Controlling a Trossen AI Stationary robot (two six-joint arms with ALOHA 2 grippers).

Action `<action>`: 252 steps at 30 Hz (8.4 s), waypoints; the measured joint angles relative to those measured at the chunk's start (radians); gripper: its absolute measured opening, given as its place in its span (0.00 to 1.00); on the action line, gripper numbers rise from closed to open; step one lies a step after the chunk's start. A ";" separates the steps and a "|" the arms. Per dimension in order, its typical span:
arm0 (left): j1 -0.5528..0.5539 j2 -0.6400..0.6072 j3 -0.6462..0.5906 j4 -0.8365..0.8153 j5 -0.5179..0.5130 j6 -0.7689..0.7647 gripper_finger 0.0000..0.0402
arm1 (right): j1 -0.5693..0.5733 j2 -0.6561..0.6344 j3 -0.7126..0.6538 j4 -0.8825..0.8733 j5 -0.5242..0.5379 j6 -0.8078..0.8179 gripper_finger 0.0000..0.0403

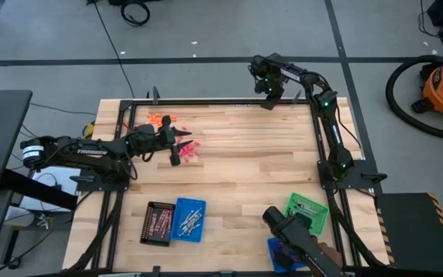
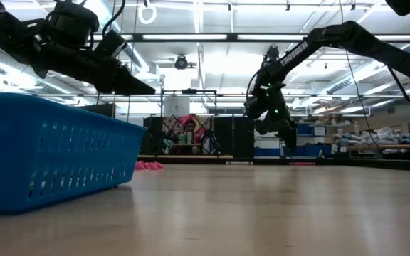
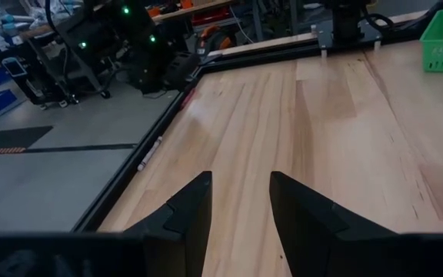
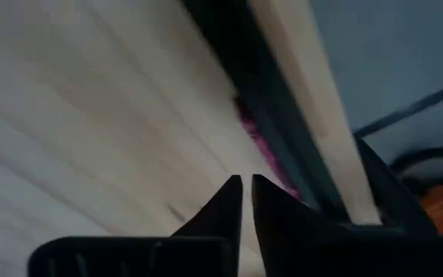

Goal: Sort crayons
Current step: Put the white crayon into the left blue bin

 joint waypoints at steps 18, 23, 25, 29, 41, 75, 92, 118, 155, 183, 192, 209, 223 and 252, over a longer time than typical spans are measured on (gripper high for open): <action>0.000 0.000 0.000 0.011 0.000 0.005 0.35 | -0.046 0.002 -0.001 -0.026 -0.177 0.068 0.38; 0.000 0.000 0.000 0.011 0.000 0.006 0.35 | -0.086 0.002 -0.001 -0.026 -0.184 0.131 0.38; 0.000 0.000 0.000 0.011 0.000 0.007 0.35 | -0.099 0.002 -0.001 -0.025 -0.183 0.147 0.38; 0.000 0.000 0.000 0.011 0.000 0.021 0.35 | -0.113 0.002 -0.001 -0.026 -0.186 0.155 0.38; 0.000 0.000 0.000 0.020 -0.001 0.033 0.35 | -0.111 0.067 0.021 -0.070 -0.181 0.135 0.38; 0.000 0.000 0.000 0.012 -0.001 0.034 0.35 | -0.072 0.067 0.019 -0.012 -0.068 -0.089 0.37; 0.000 0.003 0.003 -0.006 0.000 -0.019 0.35 | -0.014 0.057 0.023 -0.135 0.053 0.041 0.36; 0.071 0.545 0.445 -0.222 -0.007 -0.078 0.35 | -0.020 -0.585 -0.760 0.526 -0.081 0.424 0.28; 0.105 0.861 0.755 -0.130 -0.018 0.063 0.35 | 0.307 -0.883 -1.204 1.208 -0.073 0.572 0.28; 0.166 1.093 1.252 -0.713 0.035 -0.022 0.35 | 0.522 -1.072 -1.438 1.440 0.270 0.634 0.23; 0.178 1.266 1.576 -0.994 0.105 0.024 0.35 | 0.562 -1.156 -1.523 1.567 0.263 0.617 0.23; 0.267 1.378 1.797 -1.128 0.339 -0.102 0.35 | 0.600 -1.161 -1.530 1.582 0.266 0.615 0.23; 0.260 1.374 1.869 -1.310 0.361 0.004 0.25 | 0.518 -0.990 -1.518 1.712 0.244 0.714 0.23; 0.267 0.735 0.767 -0.673 0.261 -0.027 0.12 | 0.458 -0.407 -0.968 1.696 0.164 0.926 0.23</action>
